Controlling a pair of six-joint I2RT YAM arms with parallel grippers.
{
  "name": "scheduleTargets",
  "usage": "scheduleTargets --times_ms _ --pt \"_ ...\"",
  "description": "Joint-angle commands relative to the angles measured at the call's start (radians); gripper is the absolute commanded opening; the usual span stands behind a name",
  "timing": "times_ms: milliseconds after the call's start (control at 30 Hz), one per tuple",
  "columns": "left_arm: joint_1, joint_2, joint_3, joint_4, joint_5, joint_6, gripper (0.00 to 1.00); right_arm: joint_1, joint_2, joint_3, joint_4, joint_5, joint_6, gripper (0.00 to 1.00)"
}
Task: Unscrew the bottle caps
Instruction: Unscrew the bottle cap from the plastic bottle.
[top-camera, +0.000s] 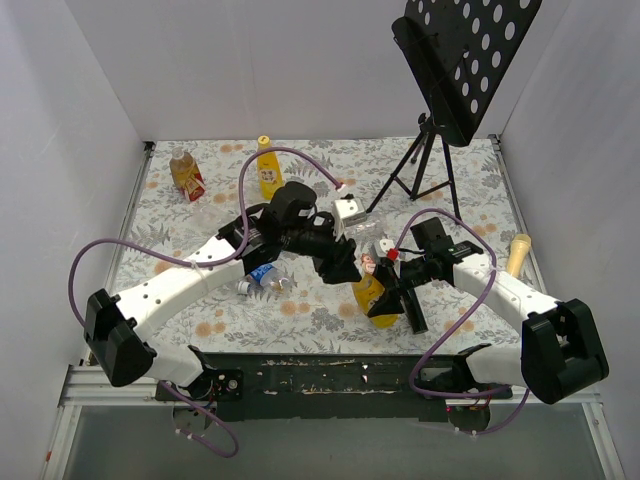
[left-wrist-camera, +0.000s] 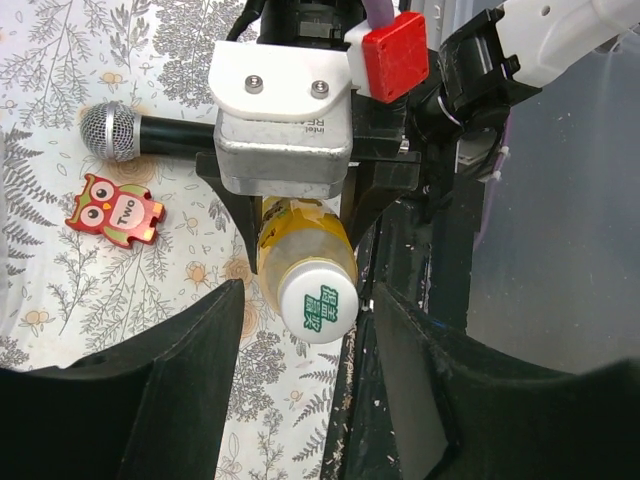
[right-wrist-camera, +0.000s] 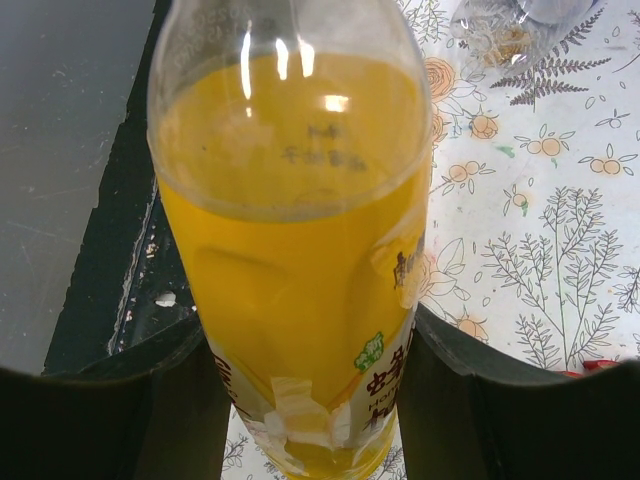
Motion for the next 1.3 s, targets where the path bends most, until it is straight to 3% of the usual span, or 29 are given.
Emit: scheduleTargets --times_ms 0,133,300,433,500,600,633,733,867,1033,1067,1167,1267 --pt "0.000 0.014 -0.003 0.008 0.044 0.005 0.52 -0.002 -0.005 0.051 -0.004 -0.076 -0.001 0.17" --pt "-0.003 0.028 -0.002 0.008 0.053 -0.008 0.39 -0.004 0.001 0.052 -0.004 -0.077 -0.001 0.17" --pt "-0.003 0.023 -0.016 0.040 0.047 -0.070 0.01 -0.004 0.006 0.054 -0.001 -0.079 0.007 0.17" --pt "-0.003 -0.004 -0.055 0.091 -0.017 -0.245 0.00 -0.004 0.004 0.051 0.016 -0.065 0.028 0.16" --pt "-0.003 -0.046 -0.097 0.147 -0.104 -0.435 0.00 -0.004 0.000 0.043 0.047 -0.048 0.057 0.16" --pt "-0.003 -0.109 -0.144 0.165 -0.319 -0.847 0.00 -0.006 -0.005 0.032 0.087 -0.030 0.099 0.16" --pt "-0.004 -0.115 -0.142 0.131 -0.348 -0.968 0.00 -0.006 -0.003 0.031 0.097 -0.025 0.112 0.16" --pt "-0.006 -0.104 -0.134 0.086 -0.324 -1.148 0.00 -0.006 0.004 0.031 0.113 -0.022 0.131 0.16" --pt "-0.020 -0.080 -0.112 0.069 -0.326 -1.171 0.00 -0.007 0.013 0.034 0.111 -0.022 0.134 0.15" --pt "-0.020 -0.072 -0.053 0.014 -0.401 -0.991 0.00 -0.012 0.004 0.026 0.120 -0.014 0.137 0.15" --pt "-0.020 -0.086 -0.049 0.005 -0.413 -0.948 0.04 -0.012 0.006 0.026 0.120 -0.015 0.137 0.15" --pt "-0.020 -0.153 -0.077 0.028 -0.410 -0.810 0.48 -0.012 0.012 0.029 0.119 -0.021 0.137 0.15" --pt "-0.018 -0.233 -0.115 0.052 -0.366 -0.619 0.77 -0.012 0.021 0.035 0.105 -0.024 0.126 0.15"
